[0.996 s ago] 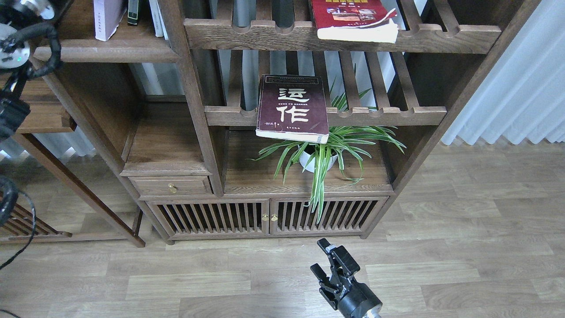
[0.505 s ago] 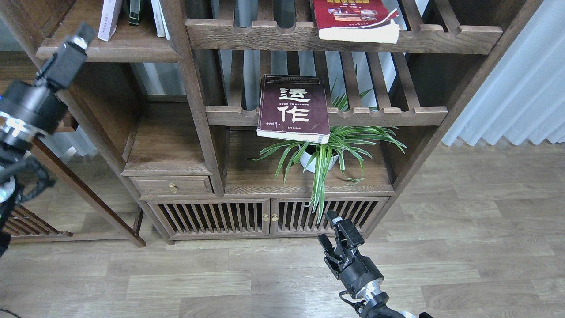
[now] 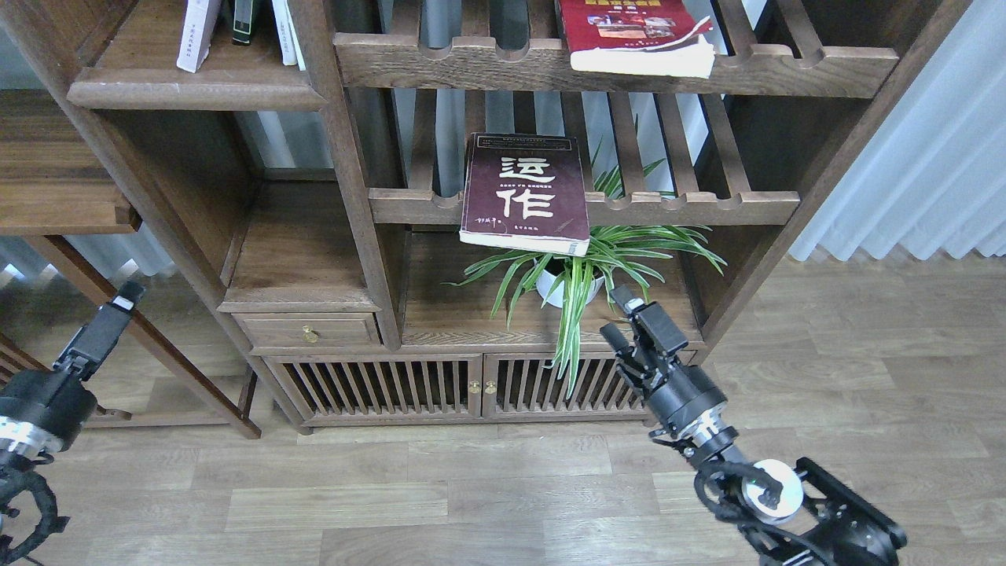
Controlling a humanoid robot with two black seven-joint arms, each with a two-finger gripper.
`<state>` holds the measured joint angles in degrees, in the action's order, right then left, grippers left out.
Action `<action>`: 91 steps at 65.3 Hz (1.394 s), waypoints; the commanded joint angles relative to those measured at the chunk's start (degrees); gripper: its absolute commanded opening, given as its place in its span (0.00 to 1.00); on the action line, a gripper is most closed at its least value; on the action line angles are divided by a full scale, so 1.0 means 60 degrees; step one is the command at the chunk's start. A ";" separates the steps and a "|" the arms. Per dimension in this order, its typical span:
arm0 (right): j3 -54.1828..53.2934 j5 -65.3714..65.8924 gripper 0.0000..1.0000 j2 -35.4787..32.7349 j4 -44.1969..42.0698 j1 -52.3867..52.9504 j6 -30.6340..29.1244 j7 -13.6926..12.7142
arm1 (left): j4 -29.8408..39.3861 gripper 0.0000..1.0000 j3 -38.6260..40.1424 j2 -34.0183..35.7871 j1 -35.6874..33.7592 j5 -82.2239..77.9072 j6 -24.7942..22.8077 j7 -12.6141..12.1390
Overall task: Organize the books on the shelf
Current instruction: 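Reach the right gripper up to the red book on the upper shelf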
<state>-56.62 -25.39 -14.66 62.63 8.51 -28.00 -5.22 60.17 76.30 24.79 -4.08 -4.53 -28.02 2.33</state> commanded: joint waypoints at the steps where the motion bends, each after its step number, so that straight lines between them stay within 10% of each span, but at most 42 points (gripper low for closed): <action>1: -0.0055 0.0291 0.97 0.0026 0.0693 0.0061 0.0000 0.0006 | -0.0301 1.00 0.0042 -0.0044 -0.0125 0.0037 0.0003 0.0008; 25: -0.1021 0.0335 0.97 0.1916 0.0885 0.1950 0.0563 0.0181 | -0.0946 1.00 0.0013 -0.0044 -0.0170 0.0067 0.0003 0.0008; 91: -0.2574 0.0350 0.91 0.1843 0.0474 0.3797 0.3304 0.0914 | -0.1151 1.00 0.0027 -0.0030 -0.0375 0.0067 0.0003 0.0022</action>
<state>-72.17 -23.30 -3.86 65.57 30.34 -10.20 0.01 53.30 76.13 24.52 -6.31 -4.12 -27.99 2.42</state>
